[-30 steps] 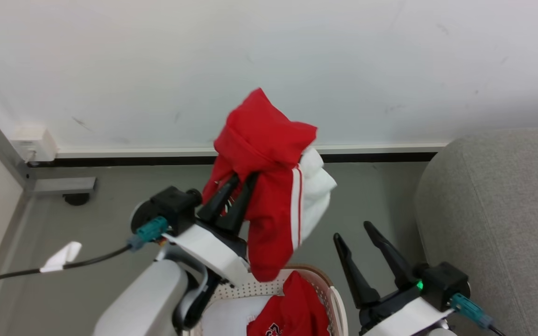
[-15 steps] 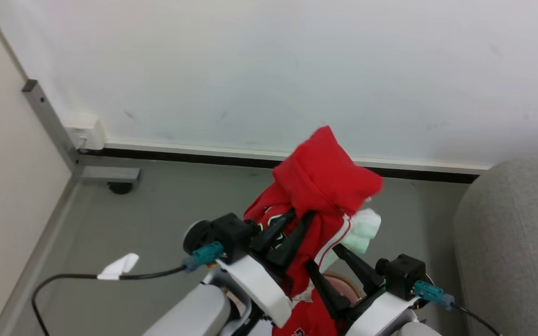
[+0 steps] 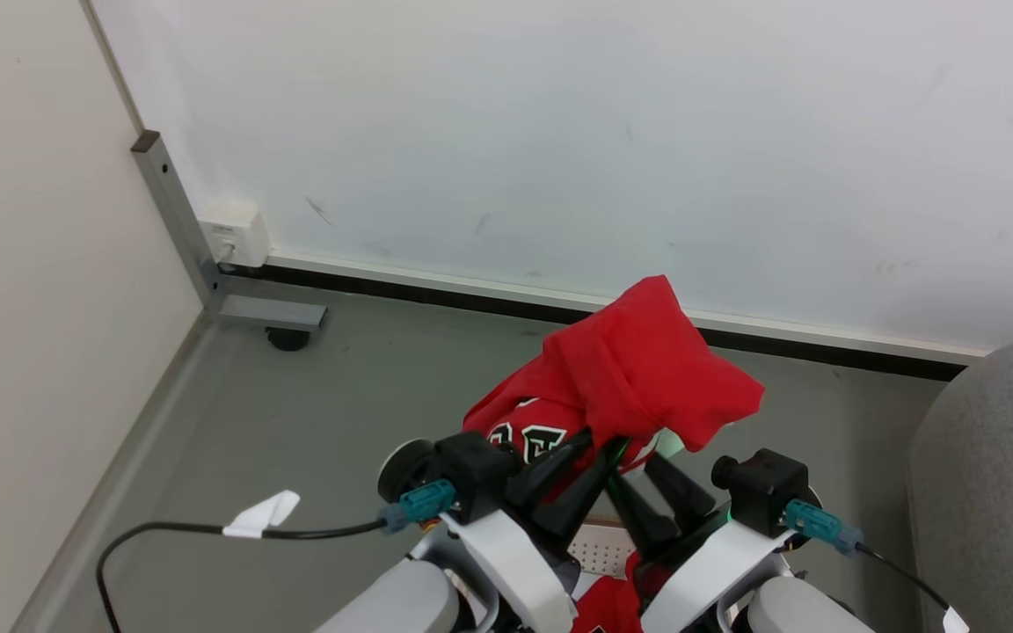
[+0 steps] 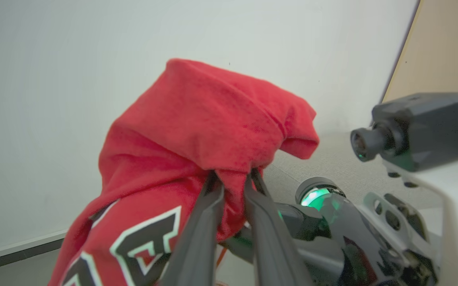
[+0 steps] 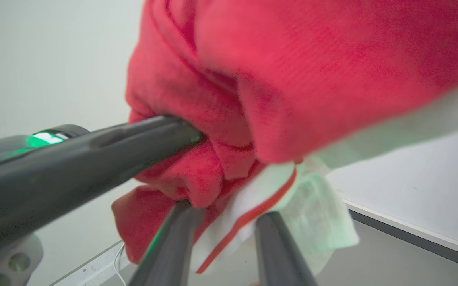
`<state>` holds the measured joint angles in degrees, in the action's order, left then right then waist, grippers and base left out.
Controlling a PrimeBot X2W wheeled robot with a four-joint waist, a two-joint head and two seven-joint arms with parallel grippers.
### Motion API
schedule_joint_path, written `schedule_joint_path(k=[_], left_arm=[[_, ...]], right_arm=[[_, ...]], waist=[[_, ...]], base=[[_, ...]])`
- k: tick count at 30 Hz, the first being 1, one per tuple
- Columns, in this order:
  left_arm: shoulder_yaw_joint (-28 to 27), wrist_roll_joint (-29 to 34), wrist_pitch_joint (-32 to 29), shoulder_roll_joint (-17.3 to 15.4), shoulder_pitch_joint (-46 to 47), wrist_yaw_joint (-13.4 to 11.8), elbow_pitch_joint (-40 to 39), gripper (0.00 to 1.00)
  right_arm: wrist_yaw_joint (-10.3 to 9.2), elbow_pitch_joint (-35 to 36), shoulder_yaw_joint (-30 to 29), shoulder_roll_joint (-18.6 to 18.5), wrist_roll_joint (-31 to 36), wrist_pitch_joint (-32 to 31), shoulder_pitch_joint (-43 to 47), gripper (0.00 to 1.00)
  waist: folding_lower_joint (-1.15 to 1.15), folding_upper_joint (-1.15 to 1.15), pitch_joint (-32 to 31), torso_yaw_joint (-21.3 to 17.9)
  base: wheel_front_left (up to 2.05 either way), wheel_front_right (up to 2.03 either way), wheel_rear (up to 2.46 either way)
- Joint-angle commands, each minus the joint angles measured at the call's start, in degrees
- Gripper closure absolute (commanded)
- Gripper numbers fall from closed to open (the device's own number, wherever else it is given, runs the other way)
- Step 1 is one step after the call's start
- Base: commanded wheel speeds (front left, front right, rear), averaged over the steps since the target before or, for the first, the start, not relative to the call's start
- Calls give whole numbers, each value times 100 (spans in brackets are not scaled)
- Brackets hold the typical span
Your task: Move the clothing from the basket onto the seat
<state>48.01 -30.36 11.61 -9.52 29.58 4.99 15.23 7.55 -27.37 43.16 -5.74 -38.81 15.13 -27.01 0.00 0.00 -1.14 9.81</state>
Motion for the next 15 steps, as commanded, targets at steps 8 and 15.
schedule_joint_path(k=[8,15], left_arm=[[-102,-131,55,-121,-41,-80,45,100],[-161,-146,68,-176,-44,-141,59,100]], right_arm=[[-12,123,-121,14,181,3,175,100],[-12,209,-202,29,245,4,305,100]], waist=[[0,0,13,-117],[0,0,5,-277]], base=[[0,0,0],[0,0,0]])
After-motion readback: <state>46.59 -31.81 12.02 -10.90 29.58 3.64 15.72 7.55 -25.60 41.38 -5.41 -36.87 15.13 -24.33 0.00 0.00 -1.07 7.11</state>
